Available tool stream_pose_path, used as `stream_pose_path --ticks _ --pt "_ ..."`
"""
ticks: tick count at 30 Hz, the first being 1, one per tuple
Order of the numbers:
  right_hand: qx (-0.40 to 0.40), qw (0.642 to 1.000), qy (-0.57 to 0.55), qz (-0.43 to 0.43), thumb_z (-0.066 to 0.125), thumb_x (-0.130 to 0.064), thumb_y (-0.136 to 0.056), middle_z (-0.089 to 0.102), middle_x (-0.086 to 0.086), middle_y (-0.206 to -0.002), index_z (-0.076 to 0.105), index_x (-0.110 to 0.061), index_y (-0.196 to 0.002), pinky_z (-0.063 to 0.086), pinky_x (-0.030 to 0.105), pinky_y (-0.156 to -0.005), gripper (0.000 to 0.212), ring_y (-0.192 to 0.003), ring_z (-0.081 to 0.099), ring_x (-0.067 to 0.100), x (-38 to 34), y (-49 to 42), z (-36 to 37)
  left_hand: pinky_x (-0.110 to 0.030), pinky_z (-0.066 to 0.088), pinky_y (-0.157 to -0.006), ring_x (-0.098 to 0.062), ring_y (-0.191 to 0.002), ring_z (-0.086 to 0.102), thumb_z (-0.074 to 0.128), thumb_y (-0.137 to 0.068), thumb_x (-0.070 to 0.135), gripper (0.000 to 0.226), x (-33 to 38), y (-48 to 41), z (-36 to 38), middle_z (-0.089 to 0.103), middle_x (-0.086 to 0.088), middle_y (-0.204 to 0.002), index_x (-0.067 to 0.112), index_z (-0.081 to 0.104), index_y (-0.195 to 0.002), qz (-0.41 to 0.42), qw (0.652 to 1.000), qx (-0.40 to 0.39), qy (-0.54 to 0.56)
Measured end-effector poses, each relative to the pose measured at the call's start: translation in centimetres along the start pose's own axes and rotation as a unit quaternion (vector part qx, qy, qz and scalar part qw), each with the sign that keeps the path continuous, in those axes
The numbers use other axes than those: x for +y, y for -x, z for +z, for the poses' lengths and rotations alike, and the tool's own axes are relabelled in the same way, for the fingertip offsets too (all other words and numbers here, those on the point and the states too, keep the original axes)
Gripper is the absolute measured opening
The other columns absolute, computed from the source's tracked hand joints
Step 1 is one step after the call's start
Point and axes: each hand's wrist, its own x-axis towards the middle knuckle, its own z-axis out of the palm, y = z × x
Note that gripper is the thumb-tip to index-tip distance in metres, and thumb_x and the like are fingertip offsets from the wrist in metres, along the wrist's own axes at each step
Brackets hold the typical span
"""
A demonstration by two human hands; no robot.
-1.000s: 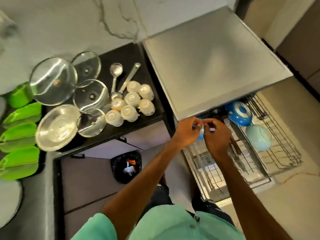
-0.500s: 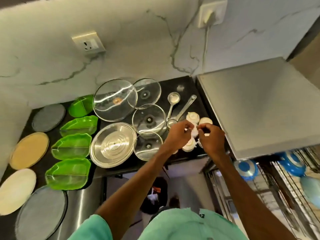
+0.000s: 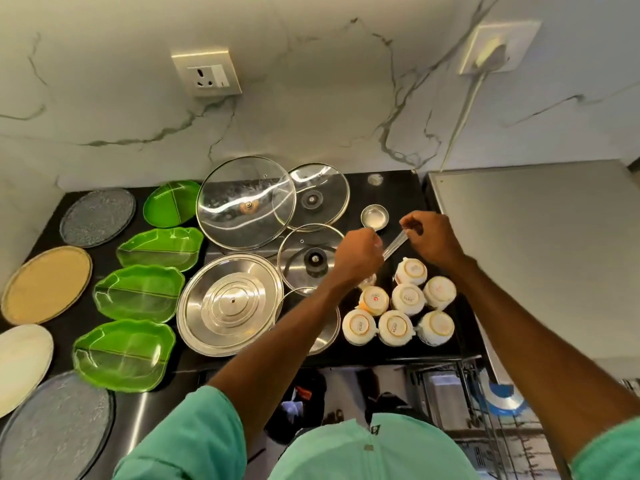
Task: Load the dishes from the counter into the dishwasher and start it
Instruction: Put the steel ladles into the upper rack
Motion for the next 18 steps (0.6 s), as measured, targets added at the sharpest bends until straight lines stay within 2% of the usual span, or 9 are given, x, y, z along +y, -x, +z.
stream_pose_path --ticks 4,7,10,14,18 --pt "-0.154 0.985 0.082 -0.012 0.069 -0.004 -0.09 0.07 0.008 -0.116 0.071 -0.012 -0.119 0.054 0.038 -0.097 0.031 -0.105 0.065 0.022 1.9 -4.7 1.1 -0.042 0.06 -0.072 -0.023 -0.074 0.064 0.068 -0.083 0.017 0.012 -0.3 -4.3 0.7 0.069 -0.006 -0.083 0.008 0.068 -0.091 -0.007 0.995 0.015 -0.095" --pt "-0.248 0.957 0.149 -0.038 0.074 -0.009 -0.087 0.068 0.006 -0.119 0.07 -0.014 -0.118 0.054 0.04 -0.097 0.032 -0.108 0.064 0.023 2.9 -7.1 2.2 -0.041 0.057 -0.081 -0.028 -0.092 0.065 0.071 -0.086 0.023 0.025 -0.1 -7.0 1.4 0.069 -0.01 -0.1 0.008 0.065 -0.104 -0.014 0.991 -0.002 -0.134" --pt "-0.318 0.927 0.191 -0.064 0.077 -0.01 -0.084 0.067 0.005 -0.119 0.07 -0.015 -0.12 0.054 0.038 -0.094 0.037 -0.11 0.065 0.025 3.6 -8.2 3.3 -0.04 0.05 -0.088 -0.034 -0.112 0.06 0.066 -0.091 0.025 0.035 -0.4 -8.9 2.3 0.065 -0.014 -0.118 0.008 0.061 -0.12 -0.023 0.981 -0.024 -0.19" --pt "-0.337 0.908 0.211 -0.13 0.085 -0.01 -0.075 0.061 0.007 -0.129 0.066 -0.015 -0.123 0.052 0.041 -0.097 0.052 -0.119 0.059 0.028 5.0 -8.7 4.4 -0.037 0.048 -0.093 -0.032 -0.121 0.056 0.056 -0.097 0.022 0.036 -1.7 -10.3 4.0 0.06 -0.01 -0.129 0.013 0.054 -0.132 -0.049 0.966 -0.044 -0.25" --pt "-0.313 0.908 0.219 -0.17 0.081 -0.012 -0.079 0.063 0.006 -0.123 0.071 -0.015 -0.109 0.053 0.039 -0.092 0.032 -0.112 0.061 0.027 5.5 -8.7 4.8 -0.038 0.047 -0.095 -0.029 -0.122 0.056 0.056 -0.098 0.025 0.037 -2.6 -10.6 5.4 0.058 -0.007 -0.131 0.017 0.052 -0.134 -0.065 0.955 -0.07 -0.282"
